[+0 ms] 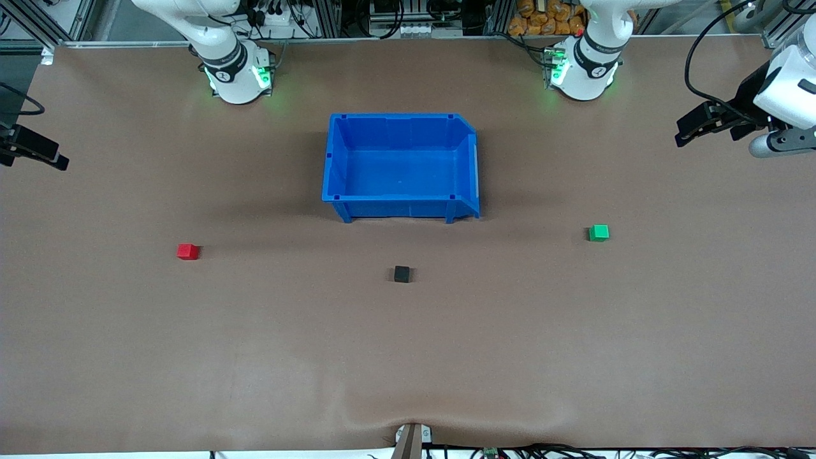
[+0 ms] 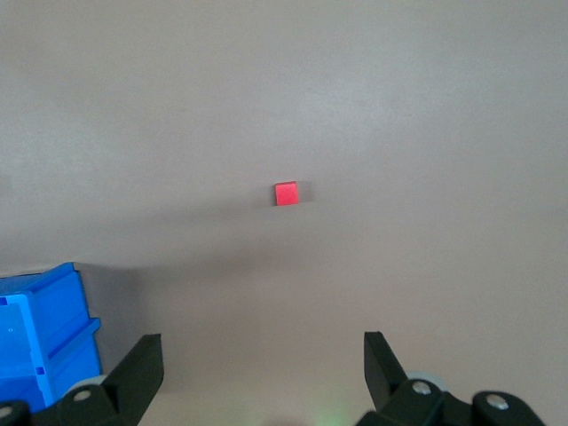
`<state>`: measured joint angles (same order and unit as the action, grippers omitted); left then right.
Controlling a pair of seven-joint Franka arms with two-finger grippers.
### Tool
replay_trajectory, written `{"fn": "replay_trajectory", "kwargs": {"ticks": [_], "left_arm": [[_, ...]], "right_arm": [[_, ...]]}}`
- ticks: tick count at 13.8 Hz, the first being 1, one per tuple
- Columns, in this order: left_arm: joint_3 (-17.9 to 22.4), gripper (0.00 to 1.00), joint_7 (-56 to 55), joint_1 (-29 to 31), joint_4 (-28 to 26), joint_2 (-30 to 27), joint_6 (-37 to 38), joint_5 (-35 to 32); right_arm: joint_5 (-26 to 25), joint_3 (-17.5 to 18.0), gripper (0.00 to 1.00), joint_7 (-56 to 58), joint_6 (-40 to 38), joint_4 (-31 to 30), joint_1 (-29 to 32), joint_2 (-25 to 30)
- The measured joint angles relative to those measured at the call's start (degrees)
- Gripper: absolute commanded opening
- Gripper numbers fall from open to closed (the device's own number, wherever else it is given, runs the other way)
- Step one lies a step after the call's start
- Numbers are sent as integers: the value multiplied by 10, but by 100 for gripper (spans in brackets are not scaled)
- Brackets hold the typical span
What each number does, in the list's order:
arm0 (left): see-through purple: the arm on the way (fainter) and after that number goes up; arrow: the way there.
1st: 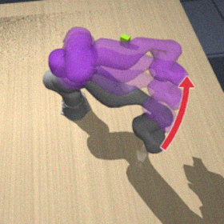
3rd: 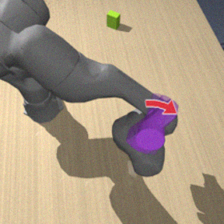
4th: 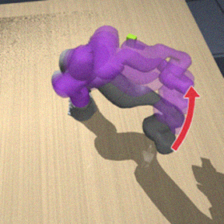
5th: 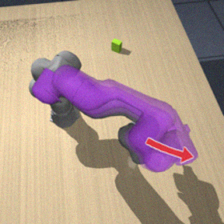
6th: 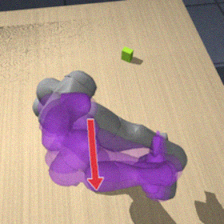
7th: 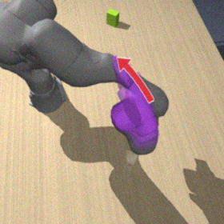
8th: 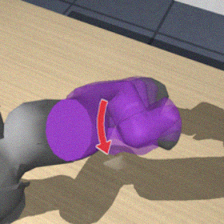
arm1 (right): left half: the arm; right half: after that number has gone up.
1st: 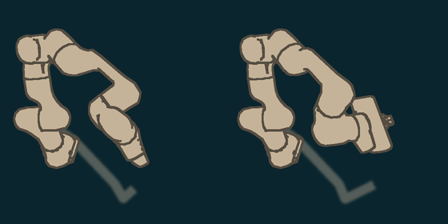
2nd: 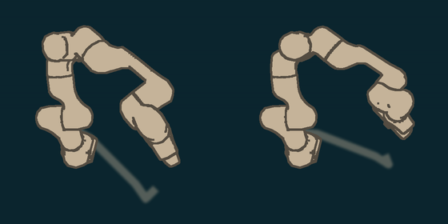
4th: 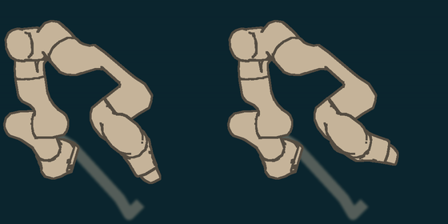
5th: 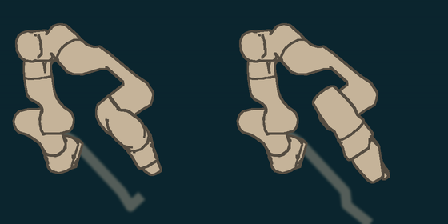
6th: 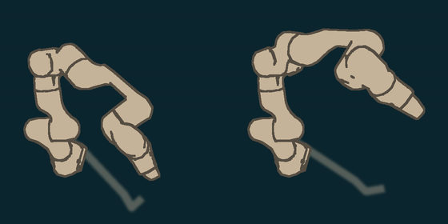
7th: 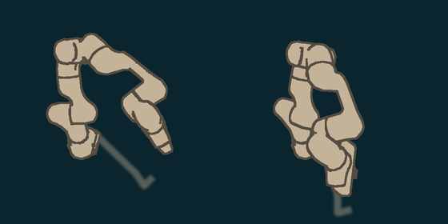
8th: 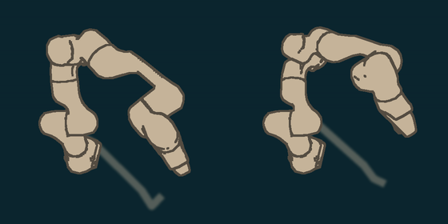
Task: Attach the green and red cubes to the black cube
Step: 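Move the left gripper down toward the green cube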
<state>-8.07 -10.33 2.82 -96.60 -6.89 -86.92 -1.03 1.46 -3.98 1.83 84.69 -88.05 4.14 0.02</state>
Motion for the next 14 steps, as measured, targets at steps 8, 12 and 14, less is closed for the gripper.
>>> {"fn": "replay_trajectory", "kwargs": {"ticks": [8,12,14], "left_arm": [[1,100,0,1,-1,1,5,0],[1,100,0,1,-4,13,-1,0],[0,100,0,1,-10,19,-13,0]], "right_arm": [[0,6,100,0,-9,0,0,0],[0,7,100,0,-9,0,0,0],[0,6,100,0,-8,0,0,0]]}}
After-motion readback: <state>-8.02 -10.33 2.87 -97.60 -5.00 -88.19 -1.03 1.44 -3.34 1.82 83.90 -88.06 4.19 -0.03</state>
